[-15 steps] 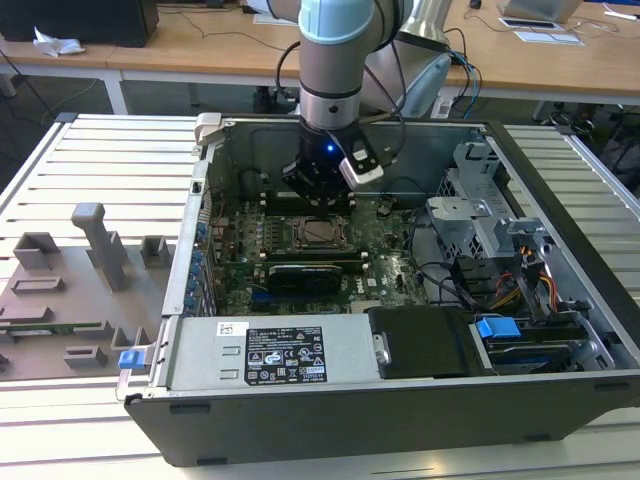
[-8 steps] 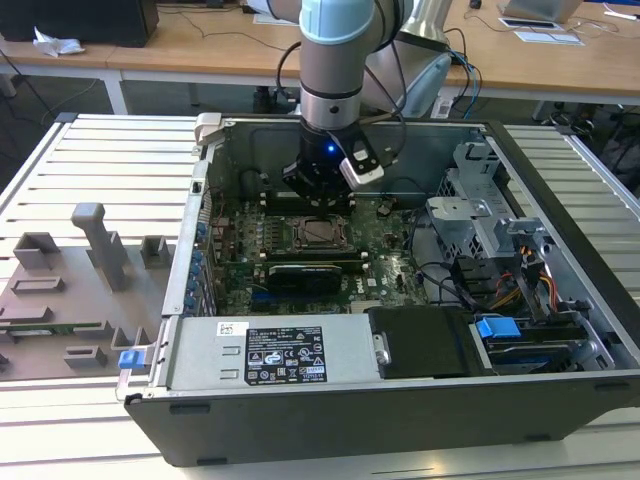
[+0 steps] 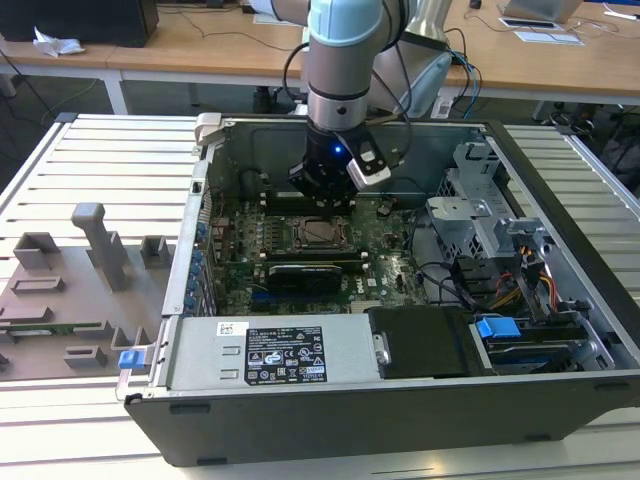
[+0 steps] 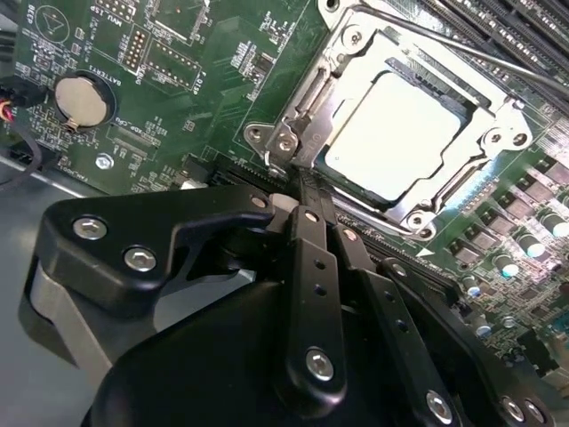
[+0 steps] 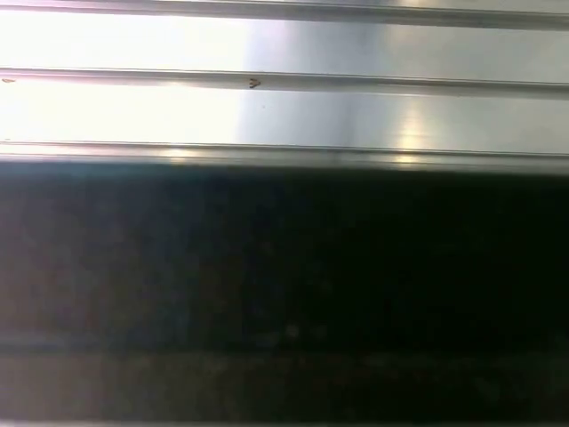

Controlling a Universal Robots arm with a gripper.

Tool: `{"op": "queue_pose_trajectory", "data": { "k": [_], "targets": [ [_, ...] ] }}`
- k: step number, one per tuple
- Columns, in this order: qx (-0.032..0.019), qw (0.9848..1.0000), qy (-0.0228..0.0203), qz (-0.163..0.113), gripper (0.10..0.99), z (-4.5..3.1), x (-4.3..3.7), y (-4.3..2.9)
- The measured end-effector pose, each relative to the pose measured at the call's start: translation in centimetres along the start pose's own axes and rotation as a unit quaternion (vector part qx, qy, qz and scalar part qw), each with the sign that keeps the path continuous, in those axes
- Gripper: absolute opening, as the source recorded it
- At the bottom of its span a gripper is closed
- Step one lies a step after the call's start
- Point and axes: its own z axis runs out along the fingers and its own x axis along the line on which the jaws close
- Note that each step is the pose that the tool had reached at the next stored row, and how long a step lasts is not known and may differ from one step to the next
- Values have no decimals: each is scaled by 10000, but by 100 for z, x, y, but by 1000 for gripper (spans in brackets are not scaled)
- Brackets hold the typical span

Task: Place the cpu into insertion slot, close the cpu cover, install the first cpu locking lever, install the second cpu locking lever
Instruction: 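Install the first cpu locking lever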

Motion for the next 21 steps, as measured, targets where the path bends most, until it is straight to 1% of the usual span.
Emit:
{"op": "queue_pose_trajectory", "data": {
  "k": [3,7,9,15,18,19,21],
  "targets": [
    [1,10000,-1,-2,106,-4,-3,4],
    [24,10000,-2,-3,106,-111,-6,6],
    [35,10000,-1,-3,106,-137,-6,1],
    [78,10000,0,-5,106,-146,-6,-58],
    [84,10000,0,-5,106,-147,-5,-106],
    [86,10000,0,-5,106,-149,-4,-134],
    [86,10000,0,-5,106,-150,-4,-155]
  ]
}}
